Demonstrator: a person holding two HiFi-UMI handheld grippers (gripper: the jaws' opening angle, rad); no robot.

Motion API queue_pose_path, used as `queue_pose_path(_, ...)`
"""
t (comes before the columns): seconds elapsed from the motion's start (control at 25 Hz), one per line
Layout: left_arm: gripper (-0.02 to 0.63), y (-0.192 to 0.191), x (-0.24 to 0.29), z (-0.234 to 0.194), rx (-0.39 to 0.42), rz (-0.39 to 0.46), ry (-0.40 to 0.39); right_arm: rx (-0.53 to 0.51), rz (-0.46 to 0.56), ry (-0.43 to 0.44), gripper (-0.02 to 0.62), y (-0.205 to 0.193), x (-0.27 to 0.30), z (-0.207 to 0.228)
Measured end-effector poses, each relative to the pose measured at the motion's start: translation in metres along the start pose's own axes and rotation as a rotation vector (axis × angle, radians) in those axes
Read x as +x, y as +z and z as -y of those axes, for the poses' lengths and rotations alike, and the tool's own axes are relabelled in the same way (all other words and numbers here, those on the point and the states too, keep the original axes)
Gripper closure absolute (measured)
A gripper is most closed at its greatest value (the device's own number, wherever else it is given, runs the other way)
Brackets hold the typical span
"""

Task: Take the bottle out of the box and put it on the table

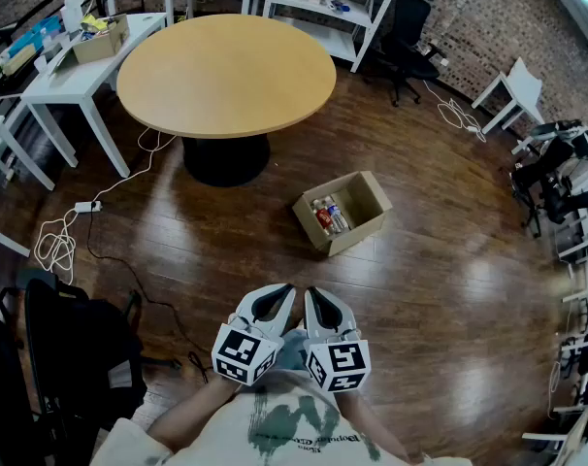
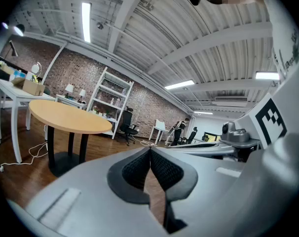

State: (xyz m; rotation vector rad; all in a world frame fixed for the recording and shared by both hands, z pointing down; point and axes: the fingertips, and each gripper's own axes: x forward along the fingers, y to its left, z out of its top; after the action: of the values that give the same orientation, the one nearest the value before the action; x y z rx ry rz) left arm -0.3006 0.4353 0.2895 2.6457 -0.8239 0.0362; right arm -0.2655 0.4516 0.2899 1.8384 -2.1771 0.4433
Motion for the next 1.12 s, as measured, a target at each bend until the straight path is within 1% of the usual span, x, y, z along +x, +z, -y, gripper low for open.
queue_pose_path(0.24, 0.606, 0.003, 0.012, -0.012, 0.002, -0.018, 0.023, 0.013, -0.006, 0.006, 0.588, 0.003, 0.017, 0.012)
queue_pose_path(0.48, 0.606, 0.009, 0.037, -0.038, 0.014, -0.025, 0.057, 0.01, 0.011, 0.052, 0.588, 0.013, 0.053, 0.02)
queue_pose_path(0.64, 0.606, 0.019, 0.07, -0.046, 0.042, -0.035, 0.054, 0.025, 0.017, 0.06, 0.588, 0.025, 0.08, 0.048)
queue_pose_path(0.8, 0.606, 0.024, 0.106, -0.058, 0.038, -0.053, 0.055, 0.032, 0.014, 0.063, 0.588, 0.036, 0.105, 0.074)
queue_pose_path(1.12, 0.606, 0.041, 0.189, -0.071, 0.051, -0.087, 0.063, 0.059, -0.007, 0.07, 0.588, 0.056, 0.15, 0.144)
